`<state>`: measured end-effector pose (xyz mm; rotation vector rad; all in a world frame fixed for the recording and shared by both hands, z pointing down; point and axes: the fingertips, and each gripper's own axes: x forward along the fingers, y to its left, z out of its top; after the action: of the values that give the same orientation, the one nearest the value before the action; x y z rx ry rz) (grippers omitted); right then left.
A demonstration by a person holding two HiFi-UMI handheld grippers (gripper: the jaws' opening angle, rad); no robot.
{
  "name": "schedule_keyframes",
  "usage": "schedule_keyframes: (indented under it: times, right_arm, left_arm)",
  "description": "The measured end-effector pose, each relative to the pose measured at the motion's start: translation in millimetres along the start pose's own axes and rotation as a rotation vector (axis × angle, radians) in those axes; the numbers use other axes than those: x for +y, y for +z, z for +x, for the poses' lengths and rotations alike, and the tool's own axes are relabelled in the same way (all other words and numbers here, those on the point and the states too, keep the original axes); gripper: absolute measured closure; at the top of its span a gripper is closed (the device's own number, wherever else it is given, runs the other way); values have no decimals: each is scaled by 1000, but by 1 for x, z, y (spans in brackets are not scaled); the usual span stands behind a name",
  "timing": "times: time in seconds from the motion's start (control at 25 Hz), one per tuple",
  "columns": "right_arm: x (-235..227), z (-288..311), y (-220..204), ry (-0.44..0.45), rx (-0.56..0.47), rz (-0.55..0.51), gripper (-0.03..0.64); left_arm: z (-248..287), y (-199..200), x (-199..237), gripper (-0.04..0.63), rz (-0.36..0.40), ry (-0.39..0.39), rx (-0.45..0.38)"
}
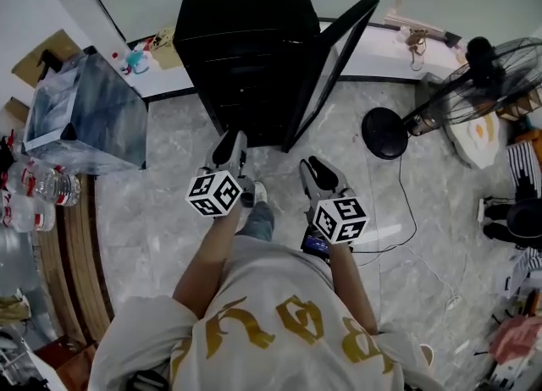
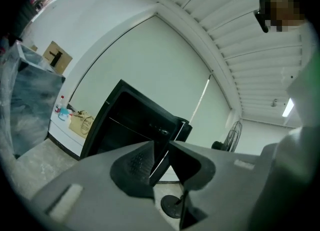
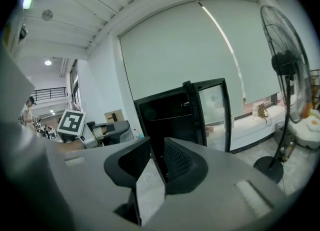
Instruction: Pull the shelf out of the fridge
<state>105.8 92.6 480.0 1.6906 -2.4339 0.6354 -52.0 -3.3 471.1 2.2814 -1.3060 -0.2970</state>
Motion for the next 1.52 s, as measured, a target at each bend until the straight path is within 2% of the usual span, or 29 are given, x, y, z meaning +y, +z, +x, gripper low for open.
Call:
schedule_keyframes:
  times: [0.12,0.36,0.52,0.76,0.96,1.28,1.4,1.52]
  right_arm:
    - [-13,43,14,10,37,-13,505]
    - [-38,123,53,21,73,-80,508]
    - [-34,164,63,52,91,-82,506]
    - [-27,201,58,63,142,-133,503]
    - [-35,208,70,42,127,-128,500]
    - [-41,235,80,104,128,-105,494]
    - [-40,244,82,154,137,-112,492]
    - [-46,249,85,187,134,-72,494]
  left_arm:
    - [52,2,33,519,-103,42,-7]
    - [145,13,72,517,-268,45,-27]
    - [172,7,94,517,-405,42,-23]
    - [207,-5,111,486,-610,-11,-10]
    - [226,-16,130,479,-757,17,-22]
    - [240,-13,152,456,-926,67,-95]
    - [248,-14,158,448,-943,83,-120]
    - [256,-14,163,443,-946,97,-150]
